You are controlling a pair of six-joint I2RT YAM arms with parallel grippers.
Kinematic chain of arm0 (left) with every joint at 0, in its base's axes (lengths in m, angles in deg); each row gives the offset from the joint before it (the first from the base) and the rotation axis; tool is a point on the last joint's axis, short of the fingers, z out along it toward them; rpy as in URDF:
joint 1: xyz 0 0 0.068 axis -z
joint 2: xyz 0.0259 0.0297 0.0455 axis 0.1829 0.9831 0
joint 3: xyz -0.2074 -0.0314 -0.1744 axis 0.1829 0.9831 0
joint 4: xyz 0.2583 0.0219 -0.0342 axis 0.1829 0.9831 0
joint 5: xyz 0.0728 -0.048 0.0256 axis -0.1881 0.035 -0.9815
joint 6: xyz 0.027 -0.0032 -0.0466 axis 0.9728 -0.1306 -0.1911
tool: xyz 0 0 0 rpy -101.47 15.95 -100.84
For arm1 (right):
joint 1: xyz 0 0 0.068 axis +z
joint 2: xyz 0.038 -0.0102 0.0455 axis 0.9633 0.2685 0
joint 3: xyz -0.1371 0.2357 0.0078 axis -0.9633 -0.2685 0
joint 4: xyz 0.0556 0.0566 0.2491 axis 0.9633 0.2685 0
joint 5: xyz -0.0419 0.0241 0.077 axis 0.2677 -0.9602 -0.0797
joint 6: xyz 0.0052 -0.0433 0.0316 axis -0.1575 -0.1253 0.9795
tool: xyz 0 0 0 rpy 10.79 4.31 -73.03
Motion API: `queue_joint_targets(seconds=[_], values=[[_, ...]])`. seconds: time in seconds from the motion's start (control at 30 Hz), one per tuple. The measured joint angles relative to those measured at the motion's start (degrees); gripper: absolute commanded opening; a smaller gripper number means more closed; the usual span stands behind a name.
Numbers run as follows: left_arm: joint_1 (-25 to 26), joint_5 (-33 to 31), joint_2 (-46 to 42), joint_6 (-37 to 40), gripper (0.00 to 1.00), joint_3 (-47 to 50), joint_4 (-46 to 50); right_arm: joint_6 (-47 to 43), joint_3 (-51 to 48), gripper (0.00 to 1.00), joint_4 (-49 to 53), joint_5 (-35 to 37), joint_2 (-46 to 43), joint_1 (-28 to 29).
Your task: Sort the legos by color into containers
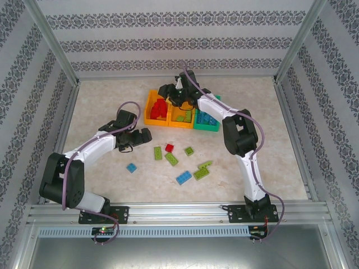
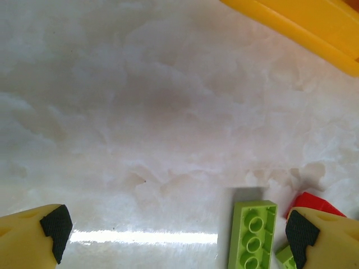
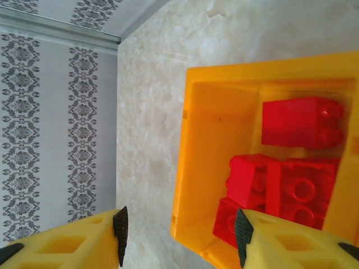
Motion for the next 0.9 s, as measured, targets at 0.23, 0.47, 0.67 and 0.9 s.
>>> queue_joint_targets(seconds=[0.23,0.47,0.67,0.9], values=[[0.0,-0.2,-1.2,-0.1,1.0,0.1,0.2,-9.6,-16.3,0.64,3.3,2.2,-12.3,0.0],[0.0,-0.2,-1.2,-0.1,1.0,0.1,-0.2,-22.3,-35.9,0.74,14.6,12.2,-32.7,0.0],[0.0,1.0,1.3,-0.1,1.0,0.0,-1.6,-27.0,-51.3,0.87,22.9,21.0,-46.0,2.0],[0.0,2.9,3.8,-0.1,1.0,0.0,-2.8,-30.1,-54.7,0.94,31.8,26.4,-48.2,7.1]])
